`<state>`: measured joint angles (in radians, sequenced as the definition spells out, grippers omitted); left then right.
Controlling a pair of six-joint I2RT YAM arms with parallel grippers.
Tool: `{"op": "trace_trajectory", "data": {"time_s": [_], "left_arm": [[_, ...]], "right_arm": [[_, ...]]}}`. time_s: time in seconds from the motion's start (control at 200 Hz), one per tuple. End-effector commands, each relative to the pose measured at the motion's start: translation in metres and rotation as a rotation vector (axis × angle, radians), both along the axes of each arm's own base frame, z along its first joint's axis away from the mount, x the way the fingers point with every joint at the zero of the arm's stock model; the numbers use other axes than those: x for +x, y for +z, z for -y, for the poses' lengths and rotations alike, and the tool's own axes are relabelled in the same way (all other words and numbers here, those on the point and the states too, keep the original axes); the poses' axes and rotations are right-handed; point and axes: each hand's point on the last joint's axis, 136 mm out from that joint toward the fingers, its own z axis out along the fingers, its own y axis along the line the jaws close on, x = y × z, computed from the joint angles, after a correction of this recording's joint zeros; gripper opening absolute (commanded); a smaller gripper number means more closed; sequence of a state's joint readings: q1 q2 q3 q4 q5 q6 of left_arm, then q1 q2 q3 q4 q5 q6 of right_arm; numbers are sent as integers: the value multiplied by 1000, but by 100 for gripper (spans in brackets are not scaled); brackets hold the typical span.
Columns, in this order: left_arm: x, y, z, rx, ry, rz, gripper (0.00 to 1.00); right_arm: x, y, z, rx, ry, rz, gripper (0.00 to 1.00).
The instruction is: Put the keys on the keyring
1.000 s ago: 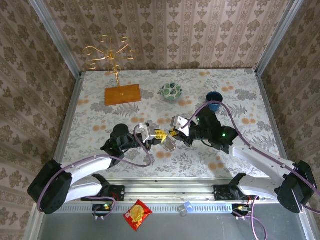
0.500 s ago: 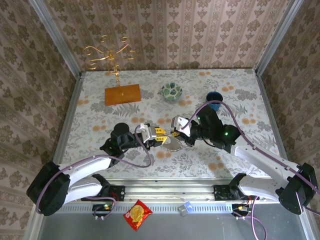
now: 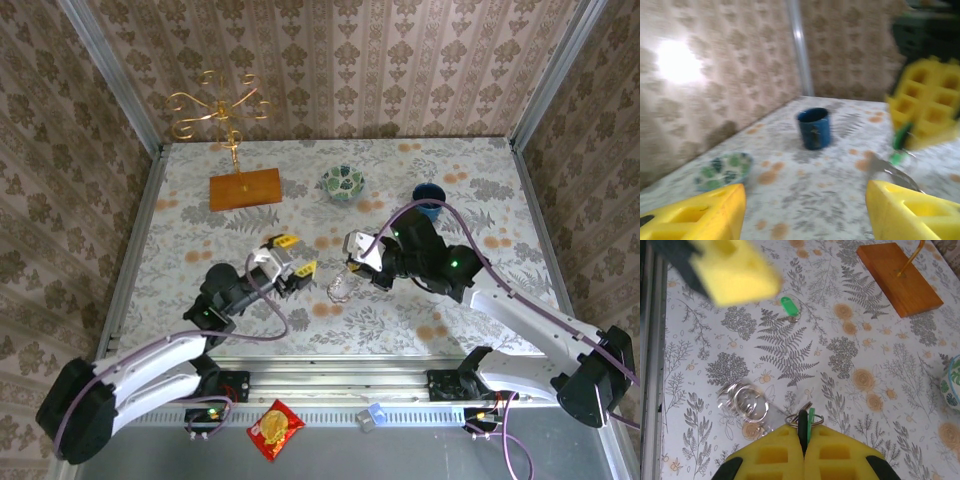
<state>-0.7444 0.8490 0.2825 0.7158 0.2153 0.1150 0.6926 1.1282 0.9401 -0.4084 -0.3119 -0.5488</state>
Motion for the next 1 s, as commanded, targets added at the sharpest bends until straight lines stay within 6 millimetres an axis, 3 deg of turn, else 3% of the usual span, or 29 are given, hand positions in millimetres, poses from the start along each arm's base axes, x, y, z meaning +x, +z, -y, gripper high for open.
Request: {"op": "trace_trajectory", "data": {"time_s": [0.0, 0.285, 0.45, 0.505, 0.62, 0.795, 0.995], "left_arm": [[33, 2, -45, -14, 311, -53, 66], [53, 19, -128, -157, 697, -112, 67], [52, 25, -151, -223, 772, -130, 67], [52, 25, -153, -215, 779, -137, 67], [54, 20, -154, -189, 785, -161, 68], [56, 12, -156, -179, 796, -187, 69], [60, 10, -154, -170, 792, -194, 70]], "right_arm": [[3, 13, -13, 16, 12, 22, 0], [-10, 21, -83, 114, 118, -13, 0], [-1, 32, -112, 257, 96, -69, 0], [4, 15, -119, 244, 84, -100, 0], [10, -15, -115, 171, 63, -115, 0], [27, -53, -79, 65, -20, -148, 0], [35, -60, -46, -22, -43, -150, 0]]}}
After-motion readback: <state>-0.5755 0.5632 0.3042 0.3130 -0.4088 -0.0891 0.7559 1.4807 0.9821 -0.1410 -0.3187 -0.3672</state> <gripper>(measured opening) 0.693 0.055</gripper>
